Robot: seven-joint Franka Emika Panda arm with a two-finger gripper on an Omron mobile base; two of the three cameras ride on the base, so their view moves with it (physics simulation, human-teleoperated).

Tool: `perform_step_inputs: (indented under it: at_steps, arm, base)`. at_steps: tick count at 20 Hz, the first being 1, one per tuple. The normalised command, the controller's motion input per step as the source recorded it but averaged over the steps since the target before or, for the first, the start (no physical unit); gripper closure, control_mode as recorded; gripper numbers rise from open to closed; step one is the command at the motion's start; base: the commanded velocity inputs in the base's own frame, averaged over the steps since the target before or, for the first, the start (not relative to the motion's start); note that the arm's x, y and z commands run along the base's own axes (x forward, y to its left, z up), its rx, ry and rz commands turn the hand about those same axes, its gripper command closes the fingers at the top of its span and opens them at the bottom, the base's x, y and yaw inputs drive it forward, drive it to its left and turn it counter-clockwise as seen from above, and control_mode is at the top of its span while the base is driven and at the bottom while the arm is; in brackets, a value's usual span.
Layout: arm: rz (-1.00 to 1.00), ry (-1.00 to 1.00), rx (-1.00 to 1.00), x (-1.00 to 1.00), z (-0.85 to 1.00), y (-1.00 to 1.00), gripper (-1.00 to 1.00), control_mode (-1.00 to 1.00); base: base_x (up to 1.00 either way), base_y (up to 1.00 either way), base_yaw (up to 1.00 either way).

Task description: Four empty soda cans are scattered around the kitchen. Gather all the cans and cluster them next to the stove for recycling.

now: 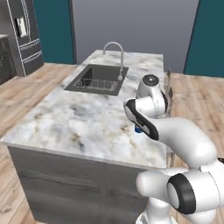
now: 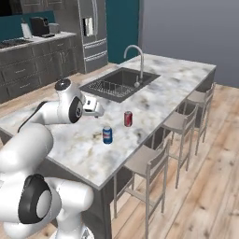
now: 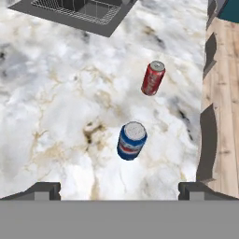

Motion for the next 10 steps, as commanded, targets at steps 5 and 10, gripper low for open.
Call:
perform_step_inputs:
  at_steps: [5,10]
  arm:
    - [0.0,0.0,0.0,0.0,0.0,0.0,-1.0,1.0]
    - [0.0,0.0,0.0,0.0,0.0,0.0,-1.0,1.0]
  base:
    - [0.16,0.35,-0.29]
    - [0.15,0.28,-0.21]
